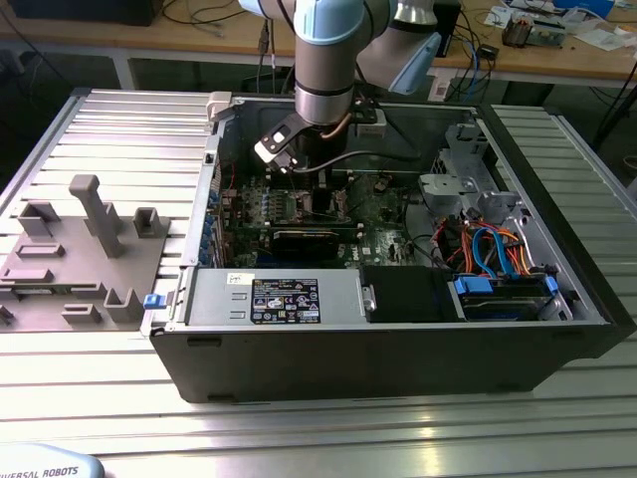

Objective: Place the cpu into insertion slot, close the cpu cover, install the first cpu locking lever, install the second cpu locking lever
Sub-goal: 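Place the cpu into insertion slot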

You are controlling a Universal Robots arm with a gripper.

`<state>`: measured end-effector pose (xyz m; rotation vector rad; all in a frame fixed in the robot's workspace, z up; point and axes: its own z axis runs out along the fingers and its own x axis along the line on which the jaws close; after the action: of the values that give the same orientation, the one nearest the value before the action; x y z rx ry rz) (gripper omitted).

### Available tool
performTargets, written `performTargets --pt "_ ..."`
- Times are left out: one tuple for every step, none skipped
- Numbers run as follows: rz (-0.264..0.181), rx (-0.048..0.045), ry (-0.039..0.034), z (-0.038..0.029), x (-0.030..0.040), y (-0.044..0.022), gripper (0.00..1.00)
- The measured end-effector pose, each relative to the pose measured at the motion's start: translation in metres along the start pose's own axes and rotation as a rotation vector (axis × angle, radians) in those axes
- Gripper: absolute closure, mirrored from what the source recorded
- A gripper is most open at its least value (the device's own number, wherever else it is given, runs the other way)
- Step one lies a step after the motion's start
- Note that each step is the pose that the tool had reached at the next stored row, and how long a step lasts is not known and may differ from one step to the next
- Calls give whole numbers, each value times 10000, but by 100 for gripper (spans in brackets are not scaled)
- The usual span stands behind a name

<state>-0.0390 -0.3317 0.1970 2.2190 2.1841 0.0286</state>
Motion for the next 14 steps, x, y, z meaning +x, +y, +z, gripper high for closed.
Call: performTargets --pt "2 0 4 0 0 -4 38" --pt "1 1 8 0 0 -9 38" --pt "0 1 13 0 0 -12 38" --pt "1 0 22 1 0 -16 38" --pt "-1 1 30 1 -1 -18 38" --pt "1 1 32 2 0 -20 38" --pt "1 1 34 2 0 -20 38" --pt "1 1 33 2 -1 -22 38" --pt "1 2 32 3 0 -23 38" --pt "0 2 33 7 8 -24 38" --pt "3 -3 36 -10 5 -24 38" --pt "2 -5 46 -68 1 -22 38" --pt "3 -5 48 -76 2 -22 38" --pt "2 -5 48 -92 1 -21 38"
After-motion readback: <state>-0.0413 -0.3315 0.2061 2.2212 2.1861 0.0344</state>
